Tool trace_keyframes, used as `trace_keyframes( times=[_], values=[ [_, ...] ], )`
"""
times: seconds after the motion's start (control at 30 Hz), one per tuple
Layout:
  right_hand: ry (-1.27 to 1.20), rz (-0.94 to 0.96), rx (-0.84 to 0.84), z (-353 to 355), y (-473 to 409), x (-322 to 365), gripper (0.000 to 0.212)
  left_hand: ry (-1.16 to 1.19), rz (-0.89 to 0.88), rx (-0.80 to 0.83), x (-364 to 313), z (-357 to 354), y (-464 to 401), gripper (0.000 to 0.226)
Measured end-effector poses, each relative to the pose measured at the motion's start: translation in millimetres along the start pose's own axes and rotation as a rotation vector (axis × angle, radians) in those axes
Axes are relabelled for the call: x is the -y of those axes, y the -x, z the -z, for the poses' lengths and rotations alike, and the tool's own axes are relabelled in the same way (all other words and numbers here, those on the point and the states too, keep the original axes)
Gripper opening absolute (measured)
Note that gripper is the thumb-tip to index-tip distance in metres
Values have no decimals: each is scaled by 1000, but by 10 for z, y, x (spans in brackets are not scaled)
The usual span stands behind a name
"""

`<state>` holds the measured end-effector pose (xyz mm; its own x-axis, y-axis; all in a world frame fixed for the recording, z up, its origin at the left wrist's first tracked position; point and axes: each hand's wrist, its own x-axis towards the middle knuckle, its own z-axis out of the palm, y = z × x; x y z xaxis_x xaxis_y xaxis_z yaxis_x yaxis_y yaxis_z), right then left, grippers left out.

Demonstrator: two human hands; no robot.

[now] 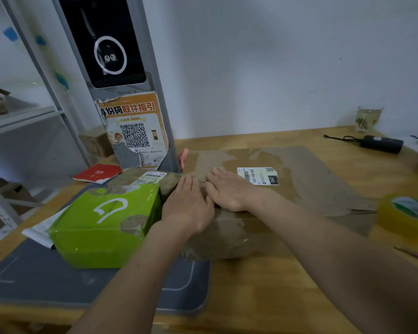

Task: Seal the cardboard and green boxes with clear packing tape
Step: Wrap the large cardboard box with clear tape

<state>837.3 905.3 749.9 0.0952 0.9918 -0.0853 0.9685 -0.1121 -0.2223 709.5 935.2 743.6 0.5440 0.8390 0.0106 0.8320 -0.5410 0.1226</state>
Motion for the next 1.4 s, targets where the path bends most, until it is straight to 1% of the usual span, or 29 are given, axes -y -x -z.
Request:
trace_keyframes(
  times=[0.13,0.27,0.33,0.4,0.47,0.53,0.6,0.67,0.77,0.87,0.93,1.0,1.07,1.1,1.17,1.23,1.33,1.4],
  values=[
    [-6,-72,-31,-4,117,5,72,88,21,-46,13,-9,60,60],
    [32,-11,-3,28,514,-74,75,109,38,-209,-39,-14,159,39],
    [52,-3,-16,20,729,-108,76,126,49,-269,-82,-33,215,35],
    [13,10,-61,6,916,-149,73,137,54,-312,-129,-79,298,34],
    [-74,28,-188,-29,1097,-232,60,105,16,-407,-197,-169,415,34],
    [-125,21,-370,-108,1297,-359,50,147,-82,-516,-346,-280,576,33],
    [-150,14,-543,-216,1500,-488,47,288,-208,-540,-564,-403,744,36],
    [-186,1,-672,-324,1676,-617,43,387,-346,-542,-814,-535,864,37],
    [-206,-55,-787,-426,1901,-863,42,423,-526,-571,-1176,-717,942,35],
    [-205,-139,-846,-437,2139,-1198,46,454,-605,-527,-1495,-870,980,34],
    [-170,-268,-823,-397,2258,-1487,52,457,-601,-450,-1666,-939,1010,37],
    [-175,-481,-762,-342,2342,-1838,57,435,-593,-371,-1810,-996,1034,41],
    [-202,-650,-645,-323,2381,-2179,62,417,-584,-316,-1923,-1026,1042,45],
    [-187,-682,-572,-338,2378,-2331,65,415,-575,-293,-1970,-1034,1039,46],
    [-117,-689,-441,-397,2338,-2582,69,418,-554,-249,-2055,-1044,1033,48],
    [-42,-674,-373,-462,2267,-2764,67,416,-536,-212,-2114,-1045,1042,50],
    [-13,-650,-374,-478,2226,-2859,56,411,-519,-171,-2142,-1045,1041,51],
    [-90,-637,-411,-446,2257,-2857,46,415,-508,-161,-2142,-1036,1029,51]
  ],
)
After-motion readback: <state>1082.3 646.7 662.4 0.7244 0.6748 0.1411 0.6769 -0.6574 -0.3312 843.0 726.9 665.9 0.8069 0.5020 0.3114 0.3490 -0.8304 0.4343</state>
